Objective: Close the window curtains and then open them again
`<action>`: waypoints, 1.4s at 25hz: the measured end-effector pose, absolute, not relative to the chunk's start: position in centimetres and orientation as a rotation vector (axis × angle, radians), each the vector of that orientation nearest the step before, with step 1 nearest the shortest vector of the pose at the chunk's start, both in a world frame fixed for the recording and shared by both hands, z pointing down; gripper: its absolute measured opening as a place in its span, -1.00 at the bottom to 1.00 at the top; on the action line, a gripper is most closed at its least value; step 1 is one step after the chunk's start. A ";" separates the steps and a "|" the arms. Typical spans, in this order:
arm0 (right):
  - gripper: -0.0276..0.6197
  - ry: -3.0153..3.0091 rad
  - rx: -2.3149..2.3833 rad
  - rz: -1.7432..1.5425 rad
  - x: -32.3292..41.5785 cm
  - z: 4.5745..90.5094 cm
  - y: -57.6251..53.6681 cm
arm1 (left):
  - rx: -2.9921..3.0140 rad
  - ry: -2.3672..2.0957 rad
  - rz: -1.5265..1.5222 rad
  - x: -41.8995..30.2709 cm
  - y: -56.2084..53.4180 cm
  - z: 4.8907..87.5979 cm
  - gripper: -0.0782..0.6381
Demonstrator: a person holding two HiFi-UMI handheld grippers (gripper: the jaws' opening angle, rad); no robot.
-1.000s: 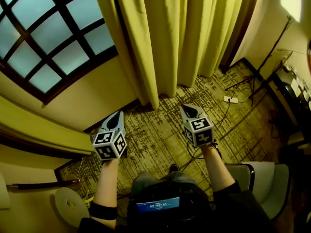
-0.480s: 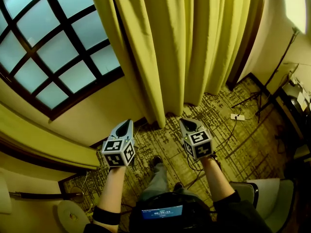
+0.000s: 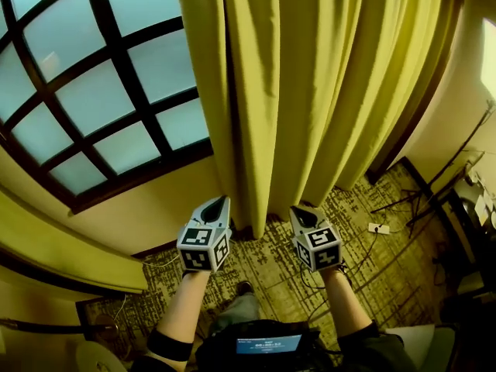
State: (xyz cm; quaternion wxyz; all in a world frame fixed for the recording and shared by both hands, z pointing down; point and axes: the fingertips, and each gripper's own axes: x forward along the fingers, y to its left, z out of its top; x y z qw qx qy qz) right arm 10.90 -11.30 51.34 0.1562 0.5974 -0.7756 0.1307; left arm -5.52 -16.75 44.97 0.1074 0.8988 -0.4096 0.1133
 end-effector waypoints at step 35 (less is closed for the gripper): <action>-0.87 -2.445 1.754 -0.544 4.7 10.9 -38.9 | 3.185 -1.681 -0.240 1.5 -41.2 -1.8 0.50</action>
